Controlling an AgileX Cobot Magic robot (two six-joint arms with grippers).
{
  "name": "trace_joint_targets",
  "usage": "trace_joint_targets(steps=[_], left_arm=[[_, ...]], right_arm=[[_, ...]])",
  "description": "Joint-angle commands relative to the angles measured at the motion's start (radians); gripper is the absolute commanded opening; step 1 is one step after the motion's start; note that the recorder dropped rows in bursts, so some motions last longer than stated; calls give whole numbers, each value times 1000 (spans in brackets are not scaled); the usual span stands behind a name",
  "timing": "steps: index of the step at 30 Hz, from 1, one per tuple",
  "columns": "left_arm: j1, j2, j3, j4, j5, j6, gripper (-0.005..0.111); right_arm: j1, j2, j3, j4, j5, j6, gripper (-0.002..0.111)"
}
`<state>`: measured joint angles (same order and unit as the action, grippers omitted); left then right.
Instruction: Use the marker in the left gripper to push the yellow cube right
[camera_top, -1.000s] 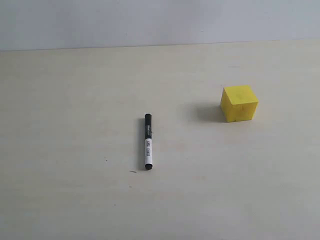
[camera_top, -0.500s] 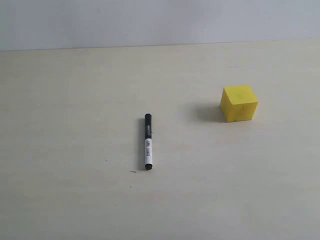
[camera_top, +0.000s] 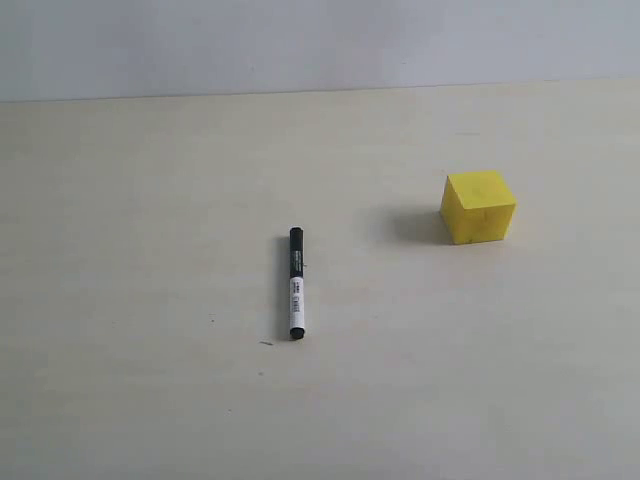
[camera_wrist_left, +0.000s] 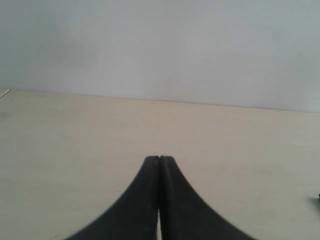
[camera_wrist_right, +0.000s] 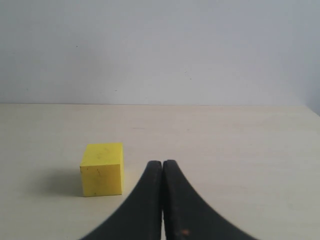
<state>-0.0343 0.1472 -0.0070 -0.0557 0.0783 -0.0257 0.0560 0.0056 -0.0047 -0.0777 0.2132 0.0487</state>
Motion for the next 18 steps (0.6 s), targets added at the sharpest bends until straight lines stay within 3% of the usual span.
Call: trace_joint_targets(steps=[1, 7, 18], left_arm=[[3, -6, 7, -9, 25, 32, 0], [3, -6, 7, -9, 113, 32, 0], [3, -66, 7, -9, 120, 32, 0]], right_arm=[[-4, -6, 5, -1, -14, 4, 0], [-4, -6, 5, -1, -14, 4, 0], [-4, -6, 5, -1, -14, 4, 0]])
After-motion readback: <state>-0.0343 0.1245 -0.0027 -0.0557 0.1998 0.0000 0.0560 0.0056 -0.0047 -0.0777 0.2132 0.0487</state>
